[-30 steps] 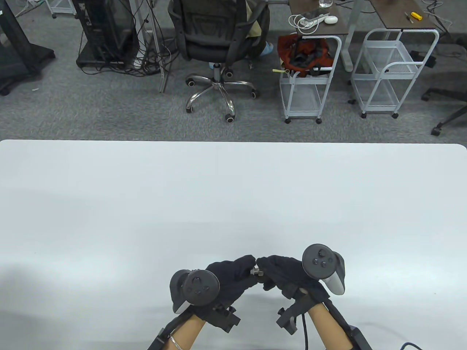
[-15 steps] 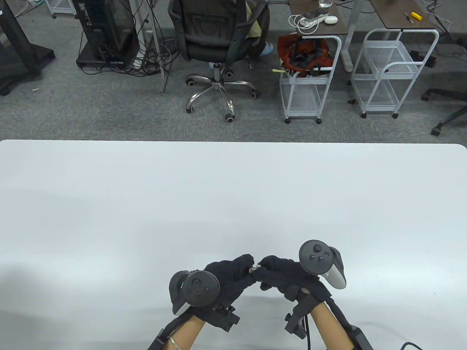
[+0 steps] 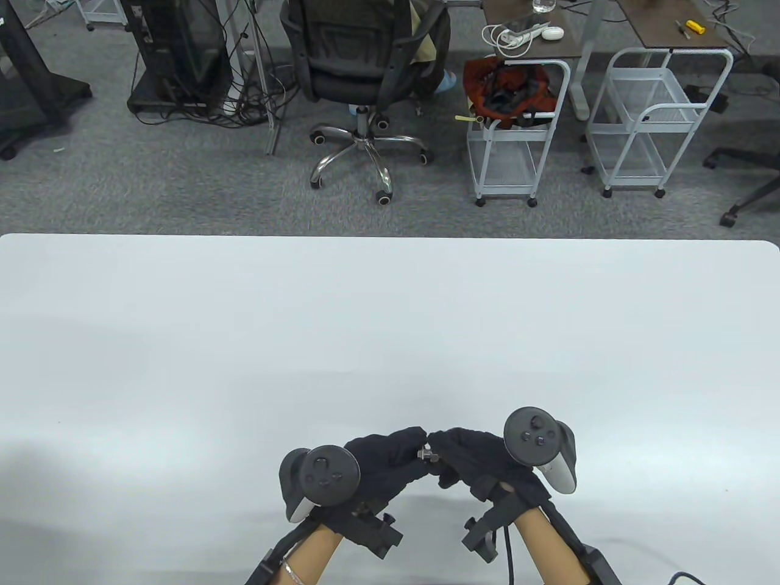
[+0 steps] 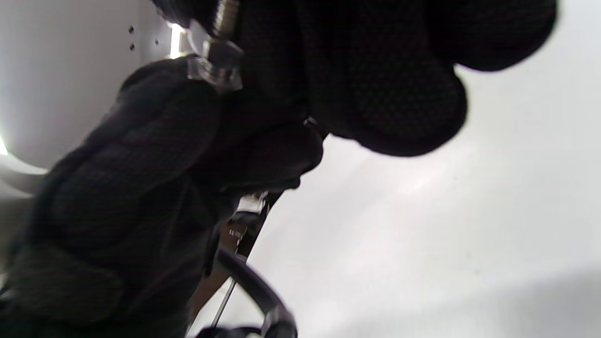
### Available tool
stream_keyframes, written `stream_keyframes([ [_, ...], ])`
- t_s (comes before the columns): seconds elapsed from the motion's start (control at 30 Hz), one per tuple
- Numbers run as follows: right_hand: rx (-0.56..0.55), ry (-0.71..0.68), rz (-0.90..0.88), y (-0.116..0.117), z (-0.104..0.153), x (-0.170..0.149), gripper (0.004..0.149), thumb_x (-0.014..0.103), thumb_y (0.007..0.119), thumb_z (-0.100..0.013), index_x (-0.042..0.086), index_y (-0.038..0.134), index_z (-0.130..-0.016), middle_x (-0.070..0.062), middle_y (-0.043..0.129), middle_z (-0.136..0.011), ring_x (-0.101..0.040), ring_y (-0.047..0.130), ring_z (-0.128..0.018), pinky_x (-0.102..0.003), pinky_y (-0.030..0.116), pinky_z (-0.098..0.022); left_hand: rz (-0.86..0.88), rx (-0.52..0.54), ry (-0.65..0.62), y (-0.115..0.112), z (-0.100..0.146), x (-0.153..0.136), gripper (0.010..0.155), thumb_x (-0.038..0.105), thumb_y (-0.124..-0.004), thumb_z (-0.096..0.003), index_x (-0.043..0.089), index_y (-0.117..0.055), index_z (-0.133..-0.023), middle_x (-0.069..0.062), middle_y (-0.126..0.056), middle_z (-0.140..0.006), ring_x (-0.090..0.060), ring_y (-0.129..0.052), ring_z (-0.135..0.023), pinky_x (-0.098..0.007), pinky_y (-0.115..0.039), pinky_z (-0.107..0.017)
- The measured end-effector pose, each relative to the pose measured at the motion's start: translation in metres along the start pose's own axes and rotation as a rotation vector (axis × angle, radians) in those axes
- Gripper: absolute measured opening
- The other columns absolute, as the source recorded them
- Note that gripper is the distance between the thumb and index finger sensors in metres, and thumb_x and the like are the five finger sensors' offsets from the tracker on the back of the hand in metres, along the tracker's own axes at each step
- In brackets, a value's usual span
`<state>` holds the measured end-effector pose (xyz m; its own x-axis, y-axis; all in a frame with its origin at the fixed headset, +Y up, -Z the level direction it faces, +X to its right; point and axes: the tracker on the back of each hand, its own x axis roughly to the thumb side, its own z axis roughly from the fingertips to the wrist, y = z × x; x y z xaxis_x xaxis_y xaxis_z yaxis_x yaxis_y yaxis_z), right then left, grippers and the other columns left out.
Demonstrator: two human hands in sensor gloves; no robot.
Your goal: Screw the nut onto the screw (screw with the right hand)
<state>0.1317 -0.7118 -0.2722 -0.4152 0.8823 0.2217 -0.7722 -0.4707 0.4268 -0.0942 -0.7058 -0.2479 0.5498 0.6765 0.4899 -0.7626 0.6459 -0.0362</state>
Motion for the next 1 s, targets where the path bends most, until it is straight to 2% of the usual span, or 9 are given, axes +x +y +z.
stream_keyframes([
  [0.1, 0.131, 0.019, 0.015, 0.0007, -0.0018, -0.0013, 0.049, 0.041, 0.071, -0.059, -0.002, 0.075, -0.083, -0.029, 0.085, -0.079, -0.037, 0.097, -0.057, -0.053, 0.074, -0.044, -0.073, 0.018, -0.015, 0.0006, 0.0004, 0.0028, 0.049, 0.043, -0.088, -0.0393, 0.015, -0.092, -0.078, 0.005, -0.112, -0.060, -0.008, -0.113, -0.045, -0.030, -0.092, -0.042],
  [0.23, -0.087, -0.009, -0.002, 0.0018, -0.0002, -0.0021, 0.046, 0.039, 0.063, -0.060, 0.001, 0.088, -0.064, -0.023, 0.099, -0.058, -0.030, 0.104, -0.035, -0.049, 0.080, -0.033, -0.015, 0.005, -0.022, 0.0001, -0.0006, 0.0000, 0.049, 0.043, -0.088, -0.0393, 0.015, -0.091, -0.079, 0.005, -0.112, -0.061, -0.008, -0.113, -0.046, -0.030, -0.092, -0.043],
  [0.27, -0.093, -0.009, -0.005, 0.0021, -0.0001, -0.0021, 0.046, 0.038, 0.062, -0.060, 0.001, 0.089, -0.063, -0.023, 0.099, -0.057, -0.031, 0.104, -0.034, -0.049, 0.080, -0.032, 0.000, 0.005, -0.014, -0.0001, -0.0006, -0.0004, 0.049, 0.043, -0.088, -0.0392, 0.015, -0.092, -0.079, 0.005, -0.112, -0.061, -0.008, -0.112, -0.046, -0.030, -0.092, -0.043],
  [0.43, 0.103, 0.010, 0.051, 0.0004, -0.0014, 0.0002, 0.048, 0.042, 0.072, -0.058, 0.000, 0.076, -0.081, -0.027, 0.087, -0.078, -0.035, 0.098, -0.055, -0.052, 0.075, -0.044, -0.067, 0.018, -0.022, 0.0008, 0.0002, 0.0020, 0.048, 0.043, -0.088, -0.0392, 0.014, -0.092, -0.078, 0.005, -0.112, -0.061, -0.008, -0.113, -0.045, -0.030, -0.092, -0.042],
  [0.57, -0.130, -0.012, 0.003, -0.0002, 0.0011, -0.0030, 0.046, 0.040, 0.064, -0.060, 0.002, 0.090, -0.061, -0.022, 0.100, -0.055, -0.030, 0.105, -0.033, -0.049, 0.080, -0.031, -0.006, -0.004, -0.041, -0.0008, -0.0005, 0.0027, 0.048, 0.043, -0.088, -0.0389, 0.015, -0.091, -0.079, 0.005, -0.112, -0.062, -0.008, -0.112, -0.046, -0.030, -0.092, -0.043],
  [0.63, -0.058, -0.010, -0.015, -0.0014, 0.0006, -0.0040, 0.047, 0.042, 0.065, -0.060, 0.001, 0.089, -0.064, -0.023, 0.099, -0.059, -0.031, 0.104, -0.036, -0.050, 0.080, -0.033, -0.008, 0.001, -0.035, -0.0005, -0.0002, 0.0027, 0.048, 0.042, -0.088, -0.0389, 0.015, -0.091, -0.079, 0.005, -0.111, -0.062, -0.008, -0.112, -0.047, -0.031, -0.092, -0.043],
  [0.73, 0.079, -0.008, 0.001, -0.0009, -0.0013, -0.0020, 0.050, 0.042, 0.073, -0.058, -0.002, 0.078, -0.079, -0.028, 0.089, -0.074, -0.035, 0.100, -0.051, -0.052, 0.076, -0.041, -0.051, 0.019, -0.034, 0.0008, 0.0003, 0.0032, 0.048, 0.042, -0.088, -0.0392, 0.015, -0.091, -0.079, 0.005, -0.111, -0.061, -0.008, -0.112, -0.046, -0.030, -0.092, -0.043],
  [0.9, -0.130, -0.022, 0.027, 0.0015, 0.0004, -0.0030, 0.047, 0.040, 0.062, -0.060, 0.002, 0.090, -0.061, -0.022, 0.100, -0.056, -0.030, 0.104, -0.033, -0.049, 0.080, -0.031, -0.013, 0.005, -0.027, -0.0008, -0.0001, 0.0026, 0.048, 0.042, -0.088, -0.0394, 0.015, -0.091, -0.079, 0.005, -0.111, -0.062, -0.008, -0.112, -0.046, -0.030, -0.092, -0.043],
  [1.0, 0.019, -0.011, -0.002, 0.0007, -0.0009, -0.0018, 0.049, 0.042, 0.069, -0.059, -0.002, 0.083, -0.075, -0.029, 0.093, -0.070, -0.036, 0.101, -0.047, -0.053, 0.077, -0.038, -0.051, 0.026, -0.018, 0.0011, 0.0004, 0.0022, 0.048, 0.043, -0.088, -0.0398, 0.016, -0.091, -0.080, 0.004, -0.111, -0.062, -0.009, -0.112, -0.047, -0.031, -0.092, -0.043],
])
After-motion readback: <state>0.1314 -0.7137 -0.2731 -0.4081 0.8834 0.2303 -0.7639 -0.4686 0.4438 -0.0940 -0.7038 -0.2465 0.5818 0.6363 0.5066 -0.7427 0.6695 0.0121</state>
